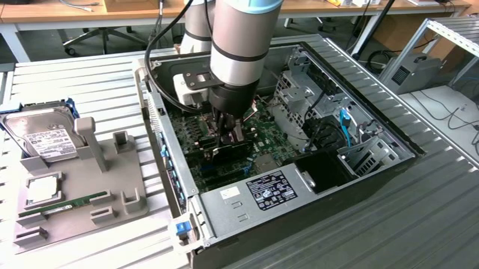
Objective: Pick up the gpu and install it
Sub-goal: 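Press down on the gpu until it lock into place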
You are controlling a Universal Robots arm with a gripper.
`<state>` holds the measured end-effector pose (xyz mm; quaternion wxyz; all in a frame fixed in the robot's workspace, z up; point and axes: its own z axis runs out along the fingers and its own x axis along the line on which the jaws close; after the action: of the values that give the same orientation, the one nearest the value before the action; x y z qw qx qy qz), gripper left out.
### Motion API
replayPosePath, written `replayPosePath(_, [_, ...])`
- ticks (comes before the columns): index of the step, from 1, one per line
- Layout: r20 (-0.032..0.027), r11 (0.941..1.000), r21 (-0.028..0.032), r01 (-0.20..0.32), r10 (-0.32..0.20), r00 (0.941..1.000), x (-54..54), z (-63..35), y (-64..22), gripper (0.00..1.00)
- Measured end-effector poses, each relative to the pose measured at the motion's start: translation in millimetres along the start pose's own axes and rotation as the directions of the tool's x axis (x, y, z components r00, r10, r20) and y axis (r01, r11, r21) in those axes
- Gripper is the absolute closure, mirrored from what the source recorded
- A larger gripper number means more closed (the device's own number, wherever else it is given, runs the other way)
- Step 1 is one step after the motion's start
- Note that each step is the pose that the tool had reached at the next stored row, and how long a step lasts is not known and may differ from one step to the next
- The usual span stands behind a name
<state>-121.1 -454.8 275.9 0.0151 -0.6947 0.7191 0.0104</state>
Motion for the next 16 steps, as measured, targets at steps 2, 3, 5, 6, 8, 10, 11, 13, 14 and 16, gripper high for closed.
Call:
replayPosePath(2, [0.0001,1.0,0.0001,0.0,0.0,1.0,0.0,0.4,0.4,0.89])
replayPosePath(3, [0.0001,1.0,0.0001,0.0,0.0,1.0,0.0,0.4,0.4,0.89])
replayPosePath(5, [0.0002,1.0,0.0001,0.0,0.0,1.0,0.0,0.7,0.5,0.89])
replayPosePath(6, [0.0006,1.0,0.0003,0.0,0.0,1.0,0.0,1.2,0.8,0.89])
replayPosePath(8, [0.0002,1.0,0.0001,0.0,0.0,1.0,0.0,1.1,0.9,0.89])
replayPosePath(10, [0.0002,1.0,0.0001,0.0,0.0,1.0,0.0,1.1,0.9,0.89])
replayPosePath(11, [0.0001,1.0,0.0,0.0,0.0,1.0,0.0,1.1,0.9,0.89])
replayPosePath(13, [0.0001,1.0,-0.0001,0.0,0.0,1.0,0.1,1.5,1.1,0.89])
replayPosePath(14, [0.0002,1.0,0.0,0.0,0.0,1.0,0.0,1.5,1.1,0.89])
replayPosePath(16, [0.0003,1.0,0.0001,0.0,0.0,1.0,0.1,1.7,1.2,0.89])
